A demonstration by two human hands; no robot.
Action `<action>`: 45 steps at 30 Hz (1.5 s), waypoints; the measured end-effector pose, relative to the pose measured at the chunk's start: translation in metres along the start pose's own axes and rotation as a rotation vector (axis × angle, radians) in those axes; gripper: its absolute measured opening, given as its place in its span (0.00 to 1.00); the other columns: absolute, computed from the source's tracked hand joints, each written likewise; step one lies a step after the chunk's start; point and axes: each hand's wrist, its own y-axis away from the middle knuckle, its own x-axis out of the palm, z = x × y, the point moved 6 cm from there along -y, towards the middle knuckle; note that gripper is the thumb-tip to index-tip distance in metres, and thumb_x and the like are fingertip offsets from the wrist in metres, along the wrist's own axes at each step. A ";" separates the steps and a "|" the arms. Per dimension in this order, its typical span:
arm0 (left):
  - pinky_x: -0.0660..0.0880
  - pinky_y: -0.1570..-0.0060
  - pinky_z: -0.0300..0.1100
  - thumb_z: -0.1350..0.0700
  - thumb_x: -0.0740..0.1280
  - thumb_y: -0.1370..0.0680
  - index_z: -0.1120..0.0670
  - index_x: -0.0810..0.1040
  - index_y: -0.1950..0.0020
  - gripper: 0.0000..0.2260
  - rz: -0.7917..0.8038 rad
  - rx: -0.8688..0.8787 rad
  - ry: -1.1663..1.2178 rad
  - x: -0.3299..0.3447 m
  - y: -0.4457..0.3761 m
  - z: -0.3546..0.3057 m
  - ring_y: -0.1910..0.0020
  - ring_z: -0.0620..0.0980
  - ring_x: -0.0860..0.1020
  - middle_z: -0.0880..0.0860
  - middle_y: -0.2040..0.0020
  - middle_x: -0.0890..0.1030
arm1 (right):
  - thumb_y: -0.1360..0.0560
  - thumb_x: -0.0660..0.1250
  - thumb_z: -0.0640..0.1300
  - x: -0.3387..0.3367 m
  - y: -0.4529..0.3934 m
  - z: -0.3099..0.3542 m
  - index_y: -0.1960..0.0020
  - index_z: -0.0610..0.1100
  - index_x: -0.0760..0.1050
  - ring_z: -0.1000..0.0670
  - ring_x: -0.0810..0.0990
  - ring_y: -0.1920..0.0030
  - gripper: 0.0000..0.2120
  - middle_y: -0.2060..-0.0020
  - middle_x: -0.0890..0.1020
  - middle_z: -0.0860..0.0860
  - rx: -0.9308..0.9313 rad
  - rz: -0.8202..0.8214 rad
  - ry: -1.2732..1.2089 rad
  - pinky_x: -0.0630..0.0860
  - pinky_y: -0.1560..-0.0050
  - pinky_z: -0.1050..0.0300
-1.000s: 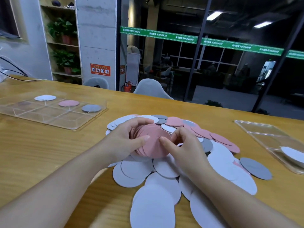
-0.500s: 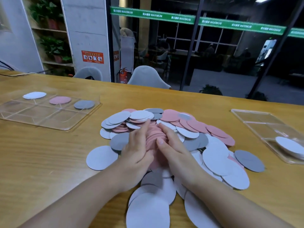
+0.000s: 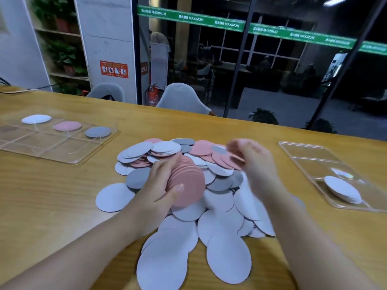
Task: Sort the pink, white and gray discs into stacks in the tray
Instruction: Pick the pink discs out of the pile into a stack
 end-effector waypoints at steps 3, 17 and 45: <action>0.62 0.34 0.37 0.39 0.61 0.29 0.30 0.58 0.33 0.25 -0.034 -0.008 0.172 0.007 -0.006 -0.011 0.31 0.32 0.60 0.36 0.31 0.62 | 0.21 0.59 0.42 -0.057 -0.016 -0.007 0.52 0.48 0.77 0.53 0.78 0.46 0.08 0.50 0.81 0.53 0.020 -0.111 0.218 0.75 0.41 0.53; 0.66 0.40 0.33 0.48 0.61 0.29 0.38 0.65 0.34 0.23 -0.090 -0.068 0.334 0.035 -0.026 0.003 0.36 0.32 0.67 0.35 0.35 0.69 | 0.25 0.62 0.39 -0.080 -0.011 -0.062 0.30 0.49 0.66 0.56 0.69 0.40 0.24 0.33 0.70 0.55 0.164 0.272 0.822 0.64 0.45 0.64; 0.65 0.35 0.42 0.47 0.61 0.29 0.31 0.64 0.43 0.17 -0.280 -0.039 0.229 0.025 -0.028 -0.008 0.35 0.37 0.67 0.41 0.35 0.69 | 0.23 0.61 0.34 -0.029 0.019 0.012 0.53 0.46 0.76 0.59 0.78 0.66 0.09 0.66 0.81 0.55 -0.236 0.160 0.162 0.74 0.64 0.67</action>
